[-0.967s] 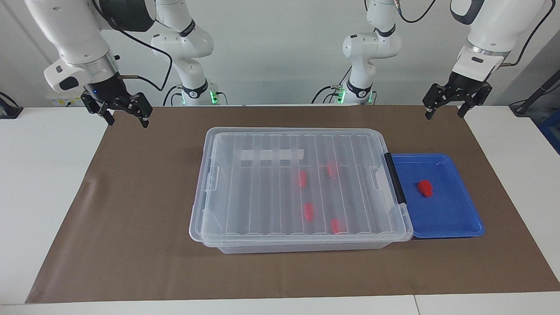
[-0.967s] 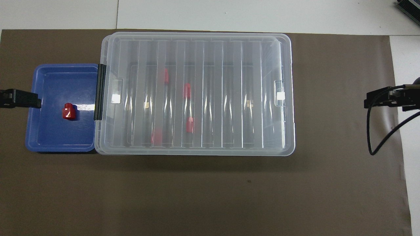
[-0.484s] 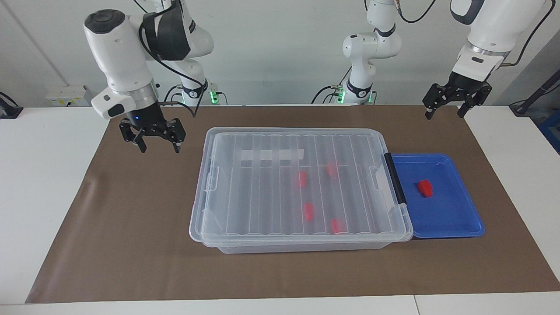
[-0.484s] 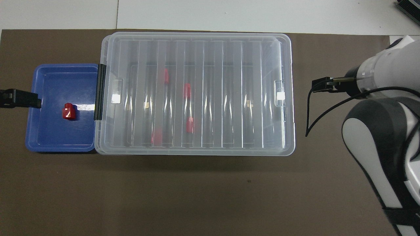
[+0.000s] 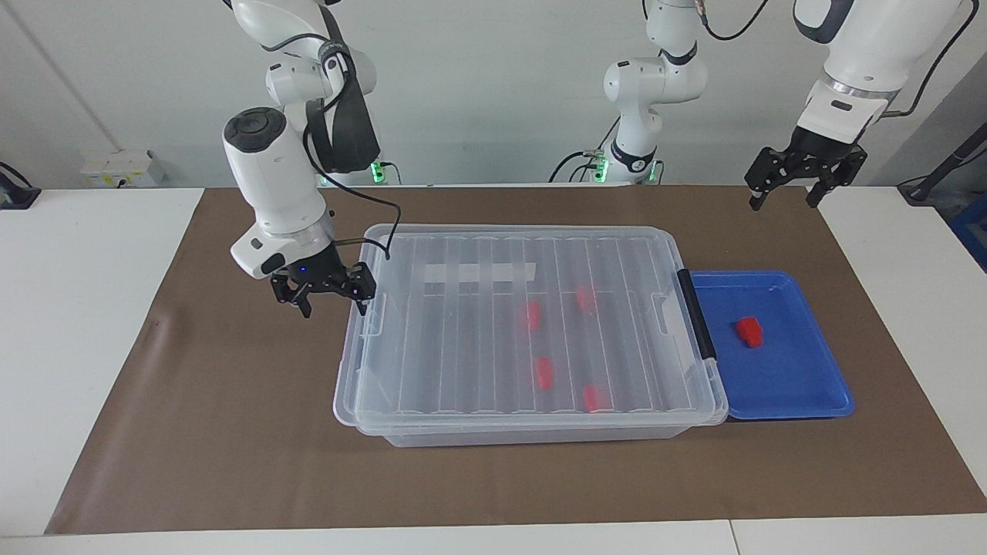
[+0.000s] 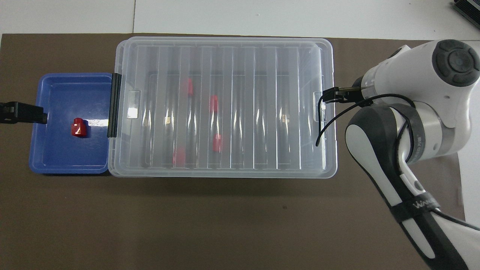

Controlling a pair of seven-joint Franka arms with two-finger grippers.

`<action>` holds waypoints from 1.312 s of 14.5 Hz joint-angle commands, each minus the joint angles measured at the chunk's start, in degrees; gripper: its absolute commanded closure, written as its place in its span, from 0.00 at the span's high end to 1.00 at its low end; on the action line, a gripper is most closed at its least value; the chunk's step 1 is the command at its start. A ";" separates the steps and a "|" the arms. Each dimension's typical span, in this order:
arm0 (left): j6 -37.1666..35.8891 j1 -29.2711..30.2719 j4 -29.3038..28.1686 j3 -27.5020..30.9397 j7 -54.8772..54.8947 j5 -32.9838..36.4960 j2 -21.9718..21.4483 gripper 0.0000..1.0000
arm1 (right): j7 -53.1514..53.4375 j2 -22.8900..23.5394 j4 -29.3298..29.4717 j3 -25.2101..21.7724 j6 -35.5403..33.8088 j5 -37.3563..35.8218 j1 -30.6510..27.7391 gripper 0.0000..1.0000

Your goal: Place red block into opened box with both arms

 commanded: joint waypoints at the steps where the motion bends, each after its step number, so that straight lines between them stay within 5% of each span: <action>1: 0.32 -0.86 0.38 0.57 -0.90 0.34 0.20 1.00 | -0.24 -0.96 -3.41 0.22 2.91 1.05 -0.40 1.00; 19: 0.85 -0.77 0.12 0.66 -0.82 0.34 0.20 1.00 | -0.15 -1.66 -2.54 -0.40 -2.54 -7.56 -5.50 1.00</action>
